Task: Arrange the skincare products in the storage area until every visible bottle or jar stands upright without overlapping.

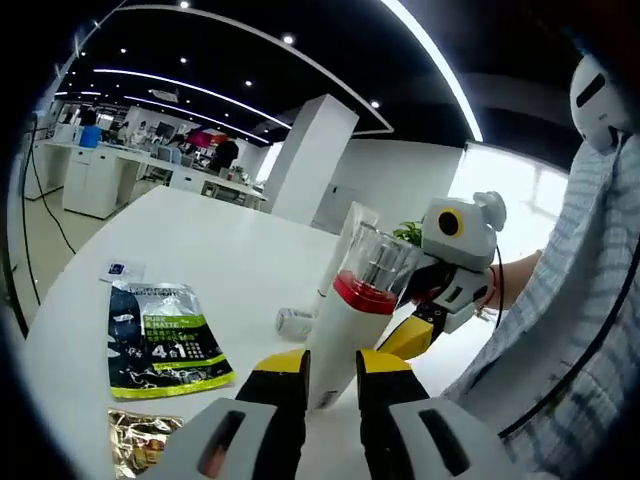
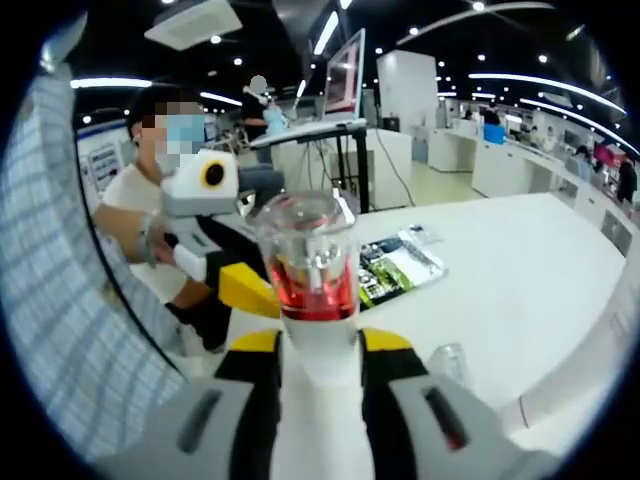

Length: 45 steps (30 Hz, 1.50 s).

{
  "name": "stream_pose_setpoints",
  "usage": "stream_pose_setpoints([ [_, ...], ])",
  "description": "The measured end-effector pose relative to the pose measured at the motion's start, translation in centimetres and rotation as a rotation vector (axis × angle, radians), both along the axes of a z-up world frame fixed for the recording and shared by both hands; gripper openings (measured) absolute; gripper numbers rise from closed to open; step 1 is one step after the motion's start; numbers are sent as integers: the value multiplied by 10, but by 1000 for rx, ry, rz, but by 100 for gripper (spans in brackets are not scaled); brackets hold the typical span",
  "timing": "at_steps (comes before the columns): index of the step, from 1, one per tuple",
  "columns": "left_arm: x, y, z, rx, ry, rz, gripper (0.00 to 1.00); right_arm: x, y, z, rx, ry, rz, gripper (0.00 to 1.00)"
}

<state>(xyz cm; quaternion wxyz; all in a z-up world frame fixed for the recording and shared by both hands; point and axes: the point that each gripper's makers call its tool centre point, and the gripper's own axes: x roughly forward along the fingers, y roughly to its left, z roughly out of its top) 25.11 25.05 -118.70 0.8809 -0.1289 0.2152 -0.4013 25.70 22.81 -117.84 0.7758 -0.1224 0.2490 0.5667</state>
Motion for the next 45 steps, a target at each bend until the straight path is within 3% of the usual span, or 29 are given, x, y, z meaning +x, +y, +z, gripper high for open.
stream_pose_setpoints([
  [7,2,3,-1,14,15,-11,19,-1,-2,0,-10,-17,-15,29],
  [10,6,8,-4,40,10,12,18,-3,-3,0,-11,-22,-21,28],
  [25,21,15,-10,41,15,66,18,-12,-7,-10,-54,-36,-33,24],
  [30,11,18,-18,66,34,20,20,-10,-7,-10,-47,-35,-57,22],
  [31,1,18,-22,97,39,-32,20,-10,-7,-10,-46,-38,-59,22],
  [33,-10,13,-23,138,21,-95,20,-9,-8,-10,-48,-41,-58,22],
  [36,-13,3,-22,156,4,-111,23,-9,-9,-10,-51,-41,-52,22],
  [39,-6,-1,-26,202,-27,-70,24,1,-20,-9,-68,-68,-73,22],
  [45,-3,-7,-30,219,-34,-41,25,43,-54,-6,-98,-106,-204,22],
])
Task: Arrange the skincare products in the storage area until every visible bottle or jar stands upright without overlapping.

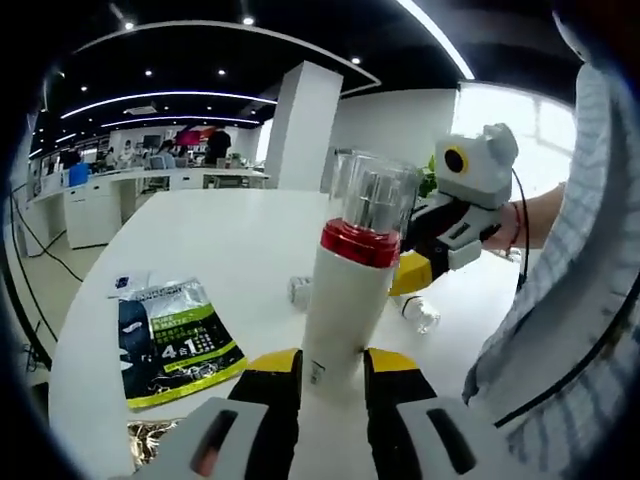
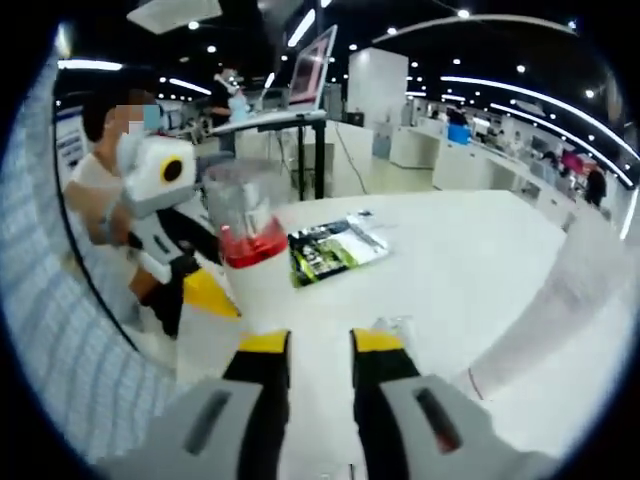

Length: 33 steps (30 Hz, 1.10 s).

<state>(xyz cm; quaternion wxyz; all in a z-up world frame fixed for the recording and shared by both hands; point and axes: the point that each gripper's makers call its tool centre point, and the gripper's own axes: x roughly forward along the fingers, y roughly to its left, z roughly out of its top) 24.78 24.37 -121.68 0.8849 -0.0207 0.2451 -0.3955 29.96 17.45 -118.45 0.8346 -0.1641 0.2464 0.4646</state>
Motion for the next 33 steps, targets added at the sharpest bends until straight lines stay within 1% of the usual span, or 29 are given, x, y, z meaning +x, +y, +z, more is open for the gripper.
stream_pose_setpoints([
  [2,0,0,-1,9,-6,5,25,3,-2,2,12,3,-3,22],
  [3,1,0,-2,11,-8,10,25,2,-1,4,30,10,-2,22],
  [5,4,1,-5,17,-9,23,25,-3,4,5,51,23,12,22],
  [8,8,1,-5,21,-12,47,24,-15,12,3,62,46,44,22],
  [11,14,3,-5,31,-15,63,23,-20,21,4,63,40,64,22],
  [15,24,7,-4,52,-28,76,22,-21,25,3,56,37,75,22],
  [20,36,11,-4,62,-35,83,20,-21,21,2,41,28,77,22],
  [24,45,10,-4,79,-39,78,19,-18,13,-3,24,32,49,22],
  [31,63,7,-6,109,-43,45,19,-14,0,-7,2,32,4,22],
  [33,69,6,-7,129,-48,31,19,-14,-4,-8,-1,33,-9,22],
])
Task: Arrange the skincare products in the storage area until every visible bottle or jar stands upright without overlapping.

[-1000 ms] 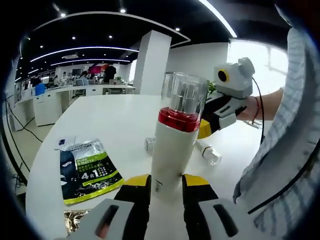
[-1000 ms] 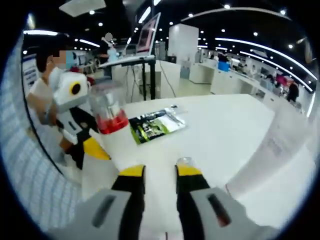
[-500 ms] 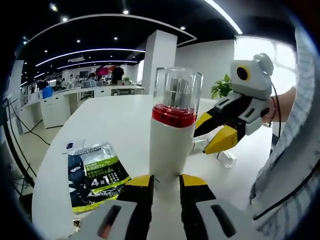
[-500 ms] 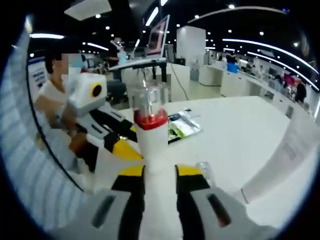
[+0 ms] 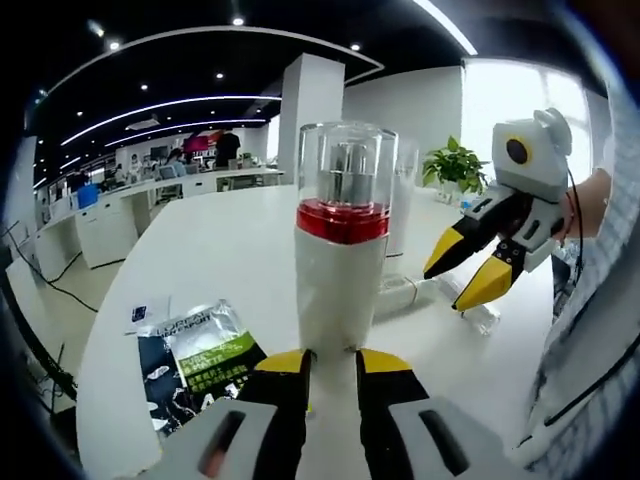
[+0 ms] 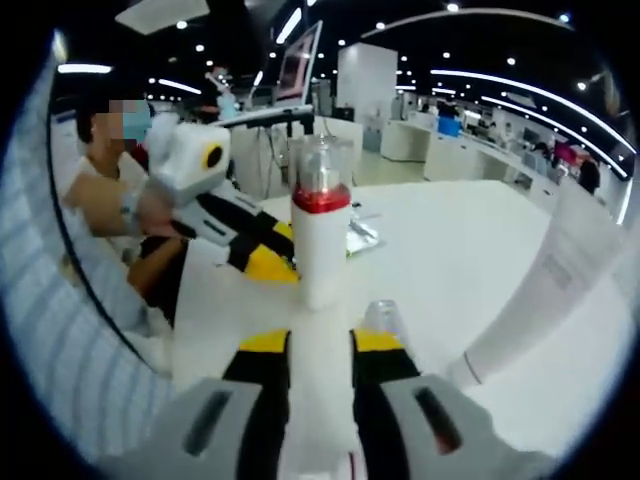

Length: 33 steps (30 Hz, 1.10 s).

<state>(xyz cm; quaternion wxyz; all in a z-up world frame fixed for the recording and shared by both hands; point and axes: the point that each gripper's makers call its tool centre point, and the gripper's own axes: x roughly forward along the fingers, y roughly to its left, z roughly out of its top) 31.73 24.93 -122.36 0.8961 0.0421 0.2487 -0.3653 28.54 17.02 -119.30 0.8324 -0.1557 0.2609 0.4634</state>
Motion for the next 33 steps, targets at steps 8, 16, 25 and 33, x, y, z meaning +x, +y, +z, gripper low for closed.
stream_pose_setpoints([
  [8,29,-7,0,26,-6,-46,19,0,-17,-3,-1,8,-51,22],
  [16,49,-16,-3,47,-17,-98,19,-2,-32,-4,-15,6,-79,22],
  [25,64,-36,-4,33,-15,-178,20,-2,-45,-5,-25,12,-106,22],
  [33,69,-54,-4,24,-22,-210,20,-2,-52,-7,-26,15,-129,21],
])
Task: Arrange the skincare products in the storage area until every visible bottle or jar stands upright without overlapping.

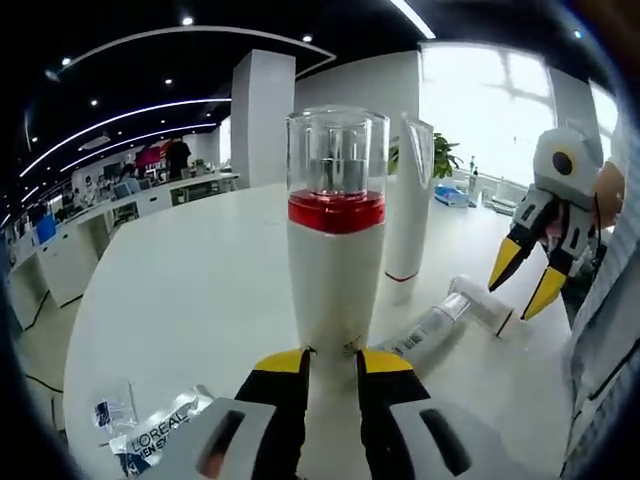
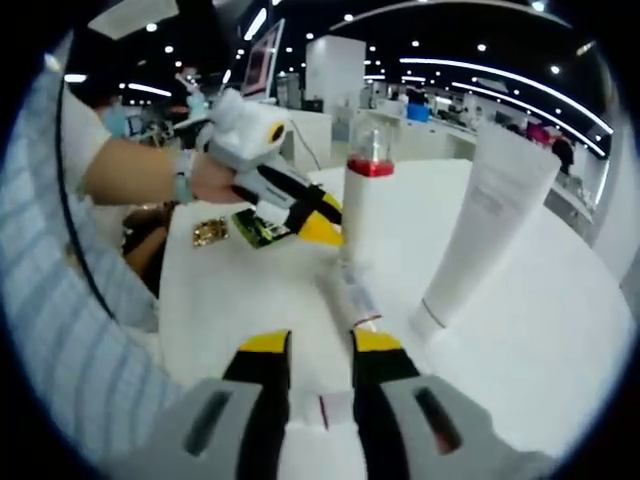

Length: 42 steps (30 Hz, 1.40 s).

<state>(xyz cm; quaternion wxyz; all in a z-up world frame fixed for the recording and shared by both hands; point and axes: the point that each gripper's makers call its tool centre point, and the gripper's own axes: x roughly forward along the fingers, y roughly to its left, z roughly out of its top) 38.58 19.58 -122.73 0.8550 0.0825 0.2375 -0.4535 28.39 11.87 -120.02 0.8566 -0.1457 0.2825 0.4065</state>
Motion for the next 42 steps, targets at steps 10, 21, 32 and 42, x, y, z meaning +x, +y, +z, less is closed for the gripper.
stream_pose_setpoints([
  [10,4,-26,-1,8,0,-20,20,0,-4,-2,-1,3,-14,21],
  [21,4,-51,0,4,3,-29,20,-4,-13,-4,-4,8,-39,21],
  [32,3,-58,0,-8,24,-9,21,-5,-15,-5,-1,11,-50,21],
  [42,-6,-43,8,-32,37,6,22,8,-17,-4,-13,-15,-66,21],
])
